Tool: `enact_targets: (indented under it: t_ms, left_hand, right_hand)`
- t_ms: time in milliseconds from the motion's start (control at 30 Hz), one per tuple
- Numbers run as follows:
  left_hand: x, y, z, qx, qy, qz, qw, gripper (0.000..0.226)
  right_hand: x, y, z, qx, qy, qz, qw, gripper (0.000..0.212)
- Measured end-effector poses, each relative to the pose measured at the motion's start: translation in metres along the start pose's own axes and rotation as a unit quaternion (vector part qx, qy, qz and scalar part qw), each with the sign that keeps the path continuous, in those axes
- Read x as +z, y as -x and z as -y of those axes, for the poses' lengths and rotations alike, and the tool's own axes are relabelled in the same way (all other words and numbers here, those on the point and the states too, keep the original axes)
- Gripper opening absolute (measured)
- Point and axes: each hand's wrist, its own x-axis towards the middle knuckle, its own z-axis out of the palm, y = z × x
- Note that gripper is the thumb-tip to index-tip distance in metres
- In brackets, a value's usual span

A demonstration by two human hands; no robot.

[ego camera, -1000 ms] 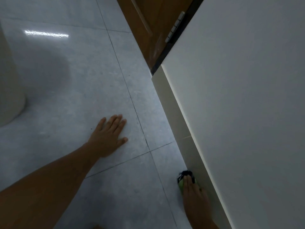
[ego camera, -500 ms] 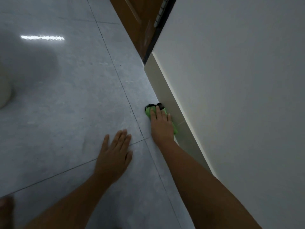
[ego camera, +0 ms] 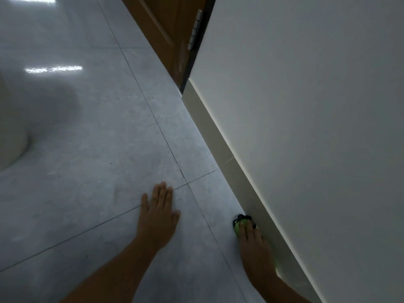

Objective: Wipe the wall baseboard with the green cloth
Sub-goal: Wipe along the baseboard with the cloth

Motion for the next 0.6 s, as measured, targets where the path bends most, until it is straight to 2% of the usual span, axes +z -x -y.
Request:
enact_targets:
  t_ms: [100,200,300,400,467,500,600]
  left_hand:
    - [0.004,-0.002,0.007,0.020,0.002,-0.055,0.998,0.072]
    - [0.002,-0.007,0.009,0.020,-0.013,-0.094,0.995,0.073]
    - [0.016,-0.006,0.010,0.019,-0.020,-0.079,0.996,0.074]
    - [0.023,-0.003,0.013,0.017,-0.004,-0.052,0.998,0.074]
    - [0.019,-0.004,0.014,0.021,-0.001,-0.025,0.999,0.074]
    - [0.015,-0.006,0.013,0.020,0.001,-0.017,1.000,0.073]
    - [0.003,-0.004,-0.006,0.007,0.010,-0.016,1.000,0.070]
  right_hand:
    - [-0.025,-0.063,0.025,0.021,-0.048,-0.027,0.998,0.059]
    - [-0.059,-0.132,0.056,0.046,-0.043,-0.081,0.995,0.051]
    - [-0.058,-0.155,0.075,0.042,-0.018,-0.040,0.998,0.051]
    - [-0.039,-0.123,0.055,0.016,-0.003,-0.030,0.999,0.051]
    - [-0.027,-0.069,0.029,0.022,-0.014,0.021,0.999,0.047]
    - [-0.026,-0.039,0.018,0.030,-0.032,0.071,0.996,0.045]
    - [-0.032,0.022,-0.014,0.111,-0.111,0.189,0.969,0.035]
